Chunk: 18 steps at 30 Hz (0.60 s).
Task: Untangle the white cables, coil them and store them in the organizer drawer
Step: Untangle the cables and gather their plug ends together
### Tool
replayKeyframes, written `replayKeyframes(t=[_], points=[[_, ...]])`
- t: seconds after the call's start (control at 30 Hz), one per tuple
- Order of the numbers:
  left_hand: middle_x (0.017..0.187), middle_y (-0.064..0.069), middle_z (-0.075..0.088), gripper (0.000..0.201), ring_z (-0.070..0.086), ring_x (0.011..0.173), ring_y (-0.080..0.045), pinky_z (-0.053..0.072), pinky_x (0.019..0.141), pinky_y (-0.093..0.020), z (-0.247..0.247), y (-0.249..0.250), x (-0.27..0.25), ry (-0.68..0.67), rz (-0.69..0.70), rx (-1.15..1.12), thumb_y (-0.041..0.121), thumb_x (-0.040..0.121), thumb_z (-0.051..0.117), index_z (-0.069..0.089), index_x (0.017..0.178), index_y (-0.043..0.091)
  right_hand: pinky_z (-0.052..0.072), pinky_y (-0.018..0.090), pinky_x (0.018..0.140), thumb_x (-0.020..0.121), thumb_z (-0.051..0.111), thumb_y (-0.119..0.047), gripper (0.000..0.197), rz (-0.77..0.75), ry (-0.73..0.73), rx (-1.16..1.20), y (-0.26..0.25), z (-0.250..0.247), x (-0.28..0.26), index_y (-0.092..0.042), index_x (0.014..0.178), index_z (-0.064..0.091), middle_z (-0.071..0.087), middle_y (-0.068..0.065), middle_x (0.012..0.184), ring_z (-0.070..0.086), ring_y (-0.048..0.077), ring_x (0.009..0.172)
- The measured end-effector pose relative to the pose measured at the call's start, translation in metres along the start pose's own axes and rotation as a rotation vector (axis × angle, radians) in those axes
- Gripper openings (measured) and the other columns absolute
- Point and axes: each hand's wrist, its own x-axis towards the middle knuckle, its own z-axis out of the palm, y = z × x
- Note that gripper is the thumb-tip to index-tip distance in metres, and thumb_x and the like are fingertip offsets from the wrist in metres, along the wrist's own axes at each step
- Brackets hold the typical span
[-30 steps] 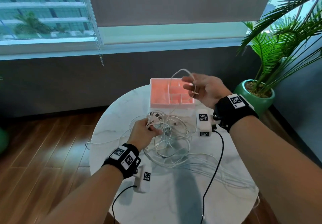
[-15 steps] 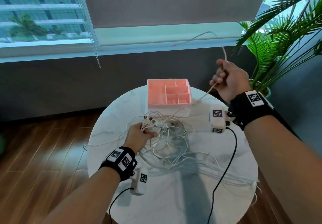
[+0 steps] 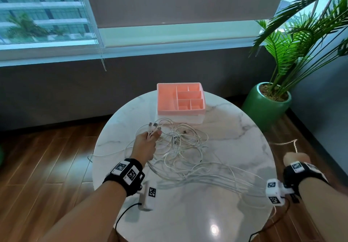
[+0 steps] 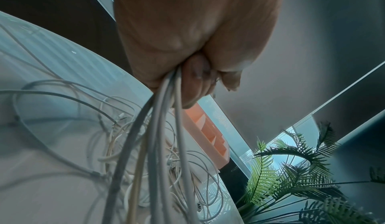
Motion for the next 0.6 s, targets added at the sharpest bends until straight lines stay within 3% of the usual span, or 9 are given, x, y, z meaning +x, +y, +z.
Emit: replayKeyframes(t=[0.07,0.13,0.17,0.23,0.33,0.4,0.47,0.53,0.6], points=[[0.059,0.000,0.031,0.029,0.023,0.043,-0.013,0.019,0.044,-0.020,0.001,0.001,-0.001,-0.009,0.006,-0.008,0.037,0.100,0.062,0.050,0.080,0.019,0.057,0.037,0.077,0.062,0.083,-0.016,0.050,0.004,0.041,0.057,0.010,0.010,0.002,-0.013,0.110,0.067,0.065,0.018,0.107,0.067,0.037,0.098],[0.058,0.000,0.030,0.032,0.023,0.043,-0.013,0.019,0.043,-0.020,0.002,0.003,-0.001,-0.017,0.017,-0.017,0.040,0.099,0.062,0.047,0.080,0.020,0.056,0.042,0.086,0.055,0.080,-0.016,0.067,0.007,0.035,0.142,0.005,0.012,0.001,-0.012,0.118,0.058,0.057,0.023,0.126,0.062,0.042,0.108],[0.058,0.000,0.030,0.034,0.022,0.043,-0.013,0.019,0.043,-0.020,0.003,0.004,-0.001,-0.023,0.021,-0.024,0.042,0.099,0.062,0.045,0.079,0.020,0.054,0.046,0.093,0.059,0.078,-0.018,0.074,-0.069,0.087,0.084,0.002,0.013,-0.006,-0.012,0.129,0.053,0.051,0.025,0.134,0.057,0.043,0.116],[0.058,0.000,0.029,0.037,0.022,0.043,-0.013,0.019,0.043,-0.020,0.007,0.008,-0.002,-0.027,0.021,-0.039,0.045,0.099,0.062,0.042,0.079,0.021,0.044,0.048,0.105,0.078,0.071,-0.025,0.069,-0.087,0.118,0.227,-0.020,0.011,-0.021,-0.006,0.139,0.046,0.040,0.027,0.146,0.048,0.044,0.127],[0.061,0.000,0.029,0.031,0.023,0.042,-0.012,0.018,0.043,-0.020,0.010,0.014,-0.003,-0.020,0.031,-0.076,0.045,0.099,0.061,0.048,0.087,0.019,0.042,0.042,0.101,0.087,0.064,-0.028,0.058,-0.463,0.127,0.486,-0.071,0.025,-0.045,-0.003,0.137,0.050,0.046,0.024,0.140,0.052,0.039,0.121],[0.060,0.001,0.029,0.029,0.022,0.042,-0.011,0.019,0.042,-0.019,0.012,0.017,-0.003,-0.013,0.048,-0.114,0.045,0.099,0.061,0.050,0.092,0.019,0.047,0.041,0.098,0.087,0.068,-0.030,0.053,-0.760,0.016,0.504,-0.102,0.039,-0.079,-0.011,0.134,0.054,0.056,0.012,0.133,0.058,0.029,0.115],[0.059,0.002,0.029,0.033,0.023,0.041,-0.010,0.019,0.042,-0.019,0.012,0.020,-0.003,0.001,0.069,-0.160,0.046,0.099,0.061,0.045,0.085,0.020,0.051,0.034,0.091,0.089,0.070,-0.033,0.048,-1.005,-0.171,0.451,-0.125,0.055,-0.124,-0.019,0.133,0.055,0.061,0.000,0.123,0.062,0.016,0.109],[0.059,0.002,0.028,0.038,0.023,0.041,-0.010,0.018,0.043,-0.020,0.012,0.023,-0.003,0.020,0.086,-0.207,0.045,0.099,0.061,0.040,0.078,0.022,0.053,0.030,0.092,0.087,0.073,-0.037,0.055,-1.187,-0.393,0.340,-0.143,0.077,-0.168,-0.023,0.136,0.053,0.064,-0.005,0.117,0.064,0.010,0.105],[0.057,0.004,0.029,0.034,0.024,0.041,-0.010,0.020,0.041,-0.021,0.011,0.026,-0.002,0.044,0.102,-0.248,0.044,0.099,0.061,0.046,0.082,0.019,0.054,0.031,0.092,0.083,0.076,-0.039,0.069,-1.296,-0.566,0.148,-0.154,0.104,-0.202,-0.027,0.143,0.043,0.066,-0.005,0.113,0.065,0.009,0.101]])
